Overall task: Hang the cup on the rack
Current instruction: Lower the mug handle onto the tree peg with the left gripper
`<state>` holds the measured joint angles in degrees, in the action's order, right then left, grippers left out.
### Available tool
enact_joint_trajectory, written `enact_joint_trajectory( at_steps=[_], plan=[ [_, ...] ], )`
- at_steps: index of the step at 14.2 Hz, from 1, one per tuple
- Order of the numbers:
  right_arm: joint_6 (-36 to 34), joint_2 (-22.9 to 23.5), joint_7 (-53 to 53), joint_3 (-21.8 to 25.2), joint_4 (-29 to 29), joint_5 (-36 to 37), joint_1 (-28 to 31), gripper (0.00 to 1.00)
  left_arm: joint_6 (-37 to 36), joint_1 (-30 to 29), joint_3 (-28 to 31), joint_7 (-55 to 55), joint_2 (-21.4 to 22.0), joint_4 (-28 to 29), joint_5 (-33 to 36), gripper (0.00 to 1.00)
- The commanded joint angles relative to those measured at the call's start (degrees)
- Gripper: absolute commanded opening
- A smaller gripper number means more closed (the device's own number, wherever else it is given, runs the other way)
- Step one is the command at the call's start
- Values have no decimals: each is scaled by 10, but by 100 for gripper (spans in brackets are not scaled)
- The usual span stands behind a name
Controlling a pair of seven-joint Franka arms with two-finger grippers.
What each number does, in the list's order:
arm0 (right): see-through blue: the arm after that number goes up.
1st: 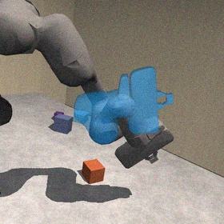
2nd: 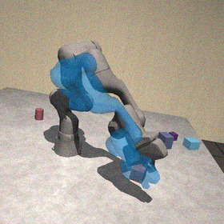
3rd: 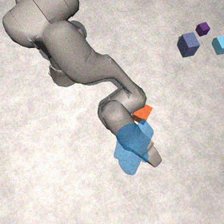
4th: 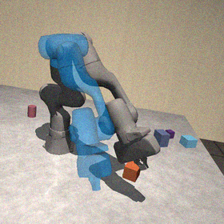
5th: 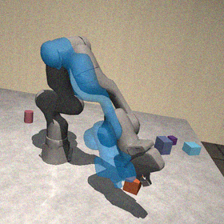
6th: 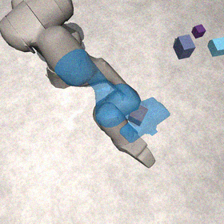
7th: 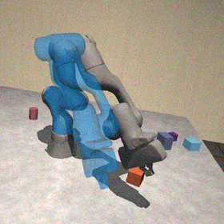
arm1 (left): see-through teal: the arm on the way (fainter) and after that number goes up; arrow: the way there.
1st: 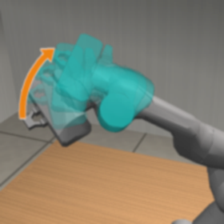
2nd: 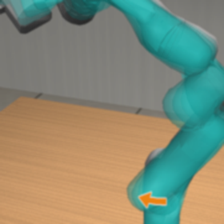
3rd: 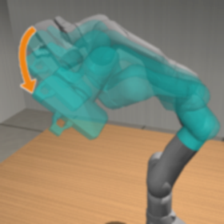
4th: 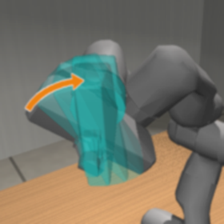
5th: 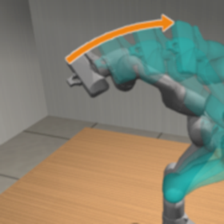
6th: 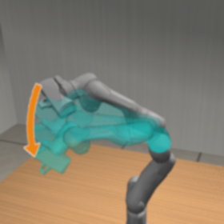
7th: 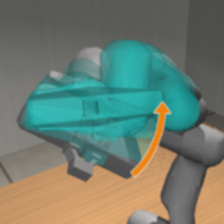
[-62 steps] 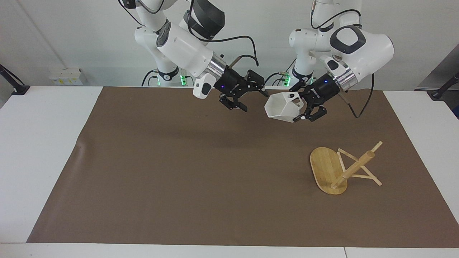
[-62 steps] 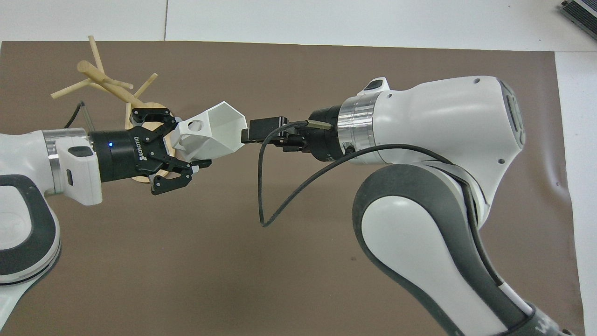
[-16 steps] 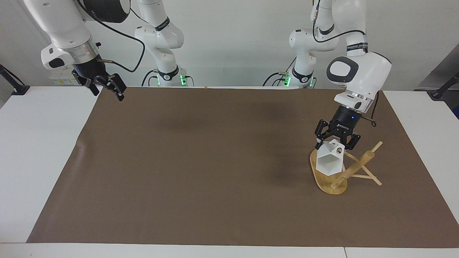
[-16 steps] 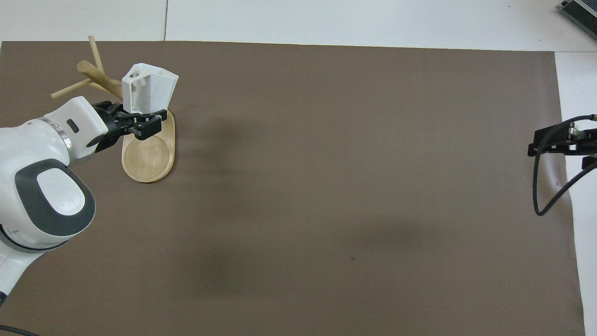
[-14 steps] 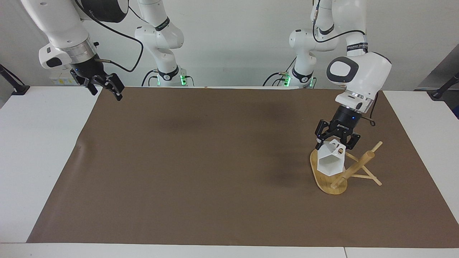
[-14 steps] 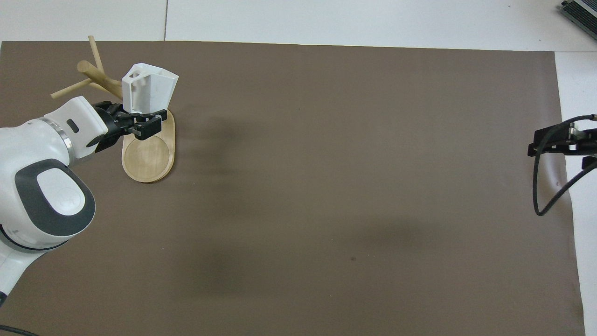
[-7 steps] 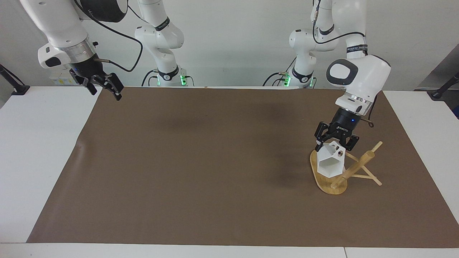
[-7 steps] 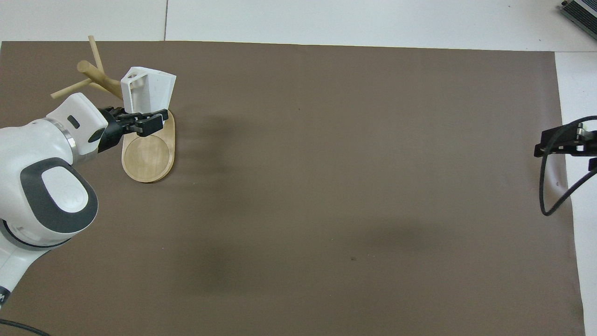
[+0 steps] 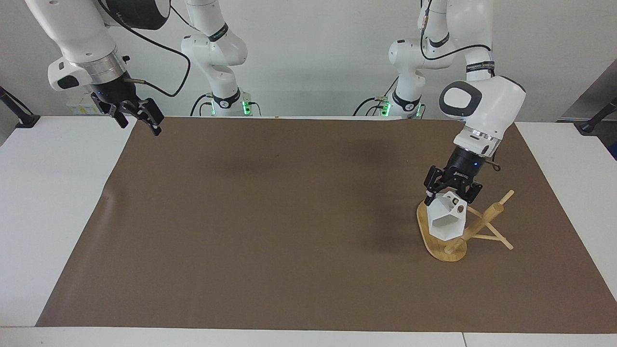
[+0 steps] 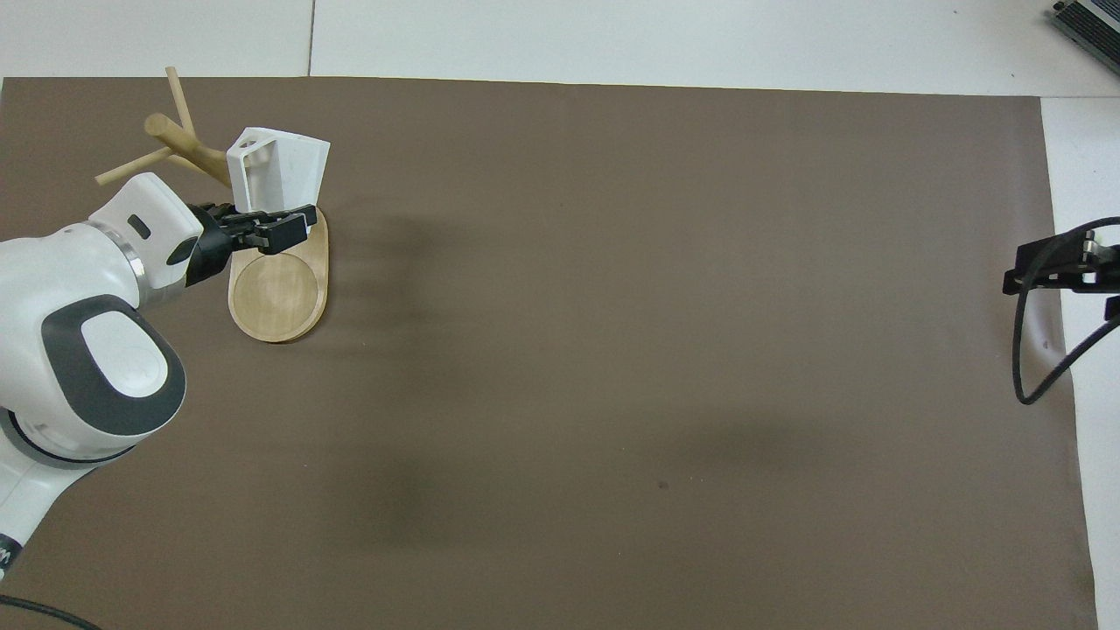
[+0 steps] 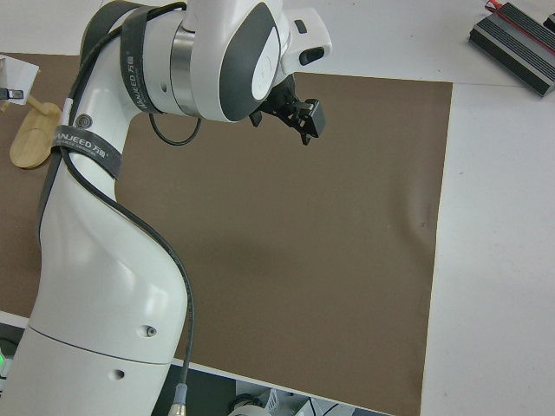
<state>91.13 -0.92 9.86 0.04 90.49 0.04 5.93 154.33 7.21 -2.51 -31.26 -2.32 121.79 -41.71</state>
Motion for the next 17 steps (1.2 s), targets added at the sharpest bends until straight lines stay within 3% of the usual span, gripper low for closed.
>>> enact_joint_trajectory(
  at_steps=[1, 17],
  plan=[
    [12, -8, -47, 9, 6, 6, 0, 100, 5, -7, -3, 14, -5, -3, 11, 0],
    [12, -7, -92, 8, 5, 7, -4, 100, -14, -21, -3, 138, -8, -9, 13, 0]
  ],
)
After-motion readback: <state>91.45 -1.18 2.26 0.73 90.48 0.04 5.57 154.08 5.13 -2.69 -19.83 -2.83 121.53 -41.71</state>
